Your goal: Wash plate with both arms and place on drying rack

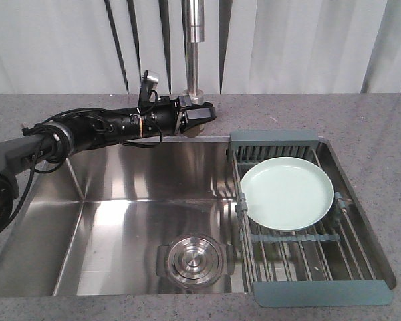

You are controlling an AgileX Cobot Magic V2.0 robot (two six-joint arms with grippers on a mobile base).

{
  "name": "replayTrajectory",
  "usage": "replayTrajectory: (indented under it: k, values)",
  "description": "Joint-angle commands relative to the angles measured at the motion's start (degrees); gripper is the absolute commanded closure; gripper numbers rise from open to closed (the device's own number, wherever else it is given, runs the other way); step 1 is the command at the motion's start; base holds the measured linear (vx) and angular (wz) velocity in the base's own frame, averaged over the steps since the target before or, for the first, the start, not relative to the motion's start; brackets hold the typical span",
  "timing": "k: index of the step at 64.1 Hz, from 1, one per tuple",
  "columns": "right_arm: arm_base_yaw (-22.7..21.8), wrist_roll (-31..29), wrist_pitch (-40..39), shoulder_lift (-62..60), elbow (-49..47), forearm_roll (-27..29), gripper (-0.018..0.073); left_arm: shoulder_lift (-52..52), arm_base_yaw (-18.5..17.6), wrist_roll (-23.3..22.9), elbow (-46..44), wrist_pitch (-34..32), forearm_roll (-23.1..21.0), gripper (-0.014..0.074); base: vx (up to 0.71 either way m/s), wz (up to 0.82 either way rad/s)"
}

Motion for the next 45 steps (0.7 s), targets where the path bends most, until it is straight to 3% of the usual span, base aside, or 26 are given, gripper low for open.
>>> replayTrajectory:
  k: [1, 8, 22, 45]
  values:
    - [-0.38, 0.13, -2.82, 0.10, -1.40, 1.10, 0.0566, -3.70, 0.18, -0.29, -2.12, 3.30, -5.92, 0.0603, 0.00, 0.00]
    - [-0.38, 0.13, -2.82, 0.10, -1.40, 1.10, 0.0566, -3.70, 0.18, -0.29, -2.12, 3.52, -6.65, 0.0603, 0.00, 0.00]
    - [-0.38, 0.13, -2.82, 0.10, -1.40, 1.10, 0.0566, -3.70, 0.38, -0.29, -2.12, 4.09, -13.97, 0.0603, 0.00, 0.00]
    - [-0.38, 0.13, -2.77, 0.10, -1.40, 1.10, 0.0566, -3.75, 1.13, -0.29, -2.12, -0.05, -14.89, 0.0603, 0.00, 0.00]
